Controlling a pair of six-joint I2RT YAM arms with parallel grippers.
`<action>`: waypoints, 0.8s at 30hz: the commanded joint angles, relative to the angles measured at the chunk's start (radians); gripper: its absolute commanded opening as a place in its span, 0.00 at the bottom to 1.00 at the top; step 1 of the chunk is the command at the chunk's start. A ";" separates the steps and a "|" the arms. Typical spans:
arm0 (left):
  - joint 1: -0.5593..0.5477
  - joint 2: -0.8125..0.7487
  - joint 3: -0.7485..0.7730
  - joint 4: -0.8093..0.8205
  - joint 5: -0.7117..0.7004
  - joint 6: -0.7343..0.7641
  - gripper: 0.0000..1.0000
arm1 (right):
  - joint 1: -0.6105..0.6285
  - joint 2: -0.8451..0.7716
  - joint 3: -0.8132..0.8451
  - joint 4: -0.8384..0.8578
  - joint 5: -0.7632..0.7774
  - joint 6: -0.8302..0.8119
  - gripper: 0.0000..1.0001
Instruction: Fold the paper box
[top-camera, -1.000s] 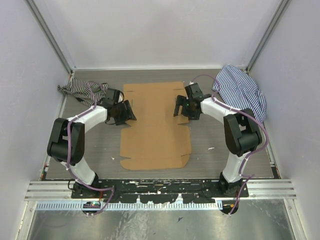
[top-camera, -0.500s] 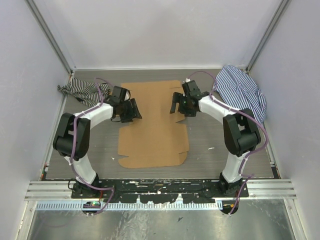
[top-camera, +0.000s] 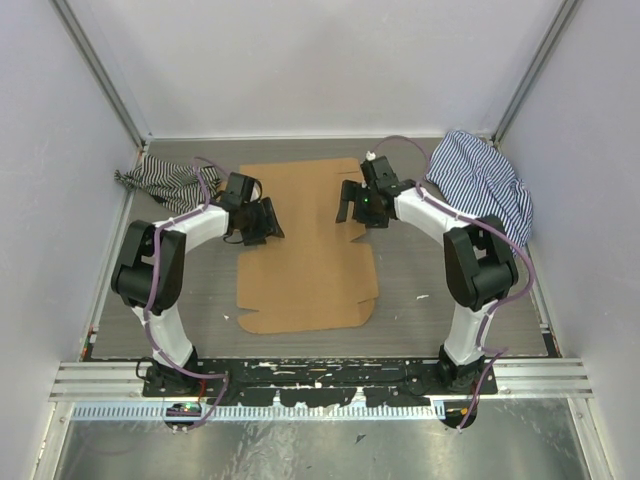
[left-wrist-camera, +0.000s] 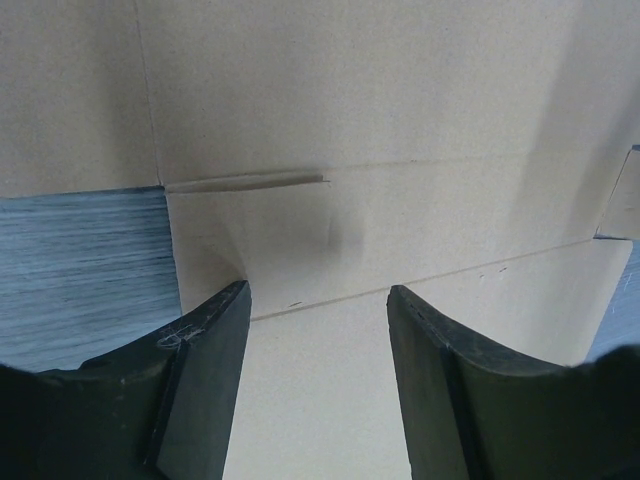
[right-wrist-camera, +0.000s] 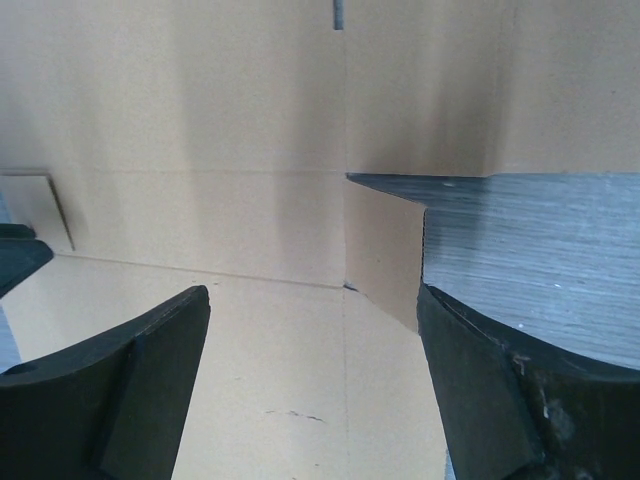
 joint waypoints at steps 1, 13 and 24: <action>-0.004 0.049 0.000 0.020 0.004 -0.008 0.64 | 0.050 0.019 0.072 0.048 -0.076 0.001 0.89; -0.004 0.057 -0.031 0.033 0.019 -0.016 0.63 | 0.083 0.129 0.109 0.087 -0.097 0.023 0.88; -0.004 0.064 -0.035 0.024 0.033 -0.009 0.63 | 0.083 0.215 0.107 0.113 -0.095 0.025 0.87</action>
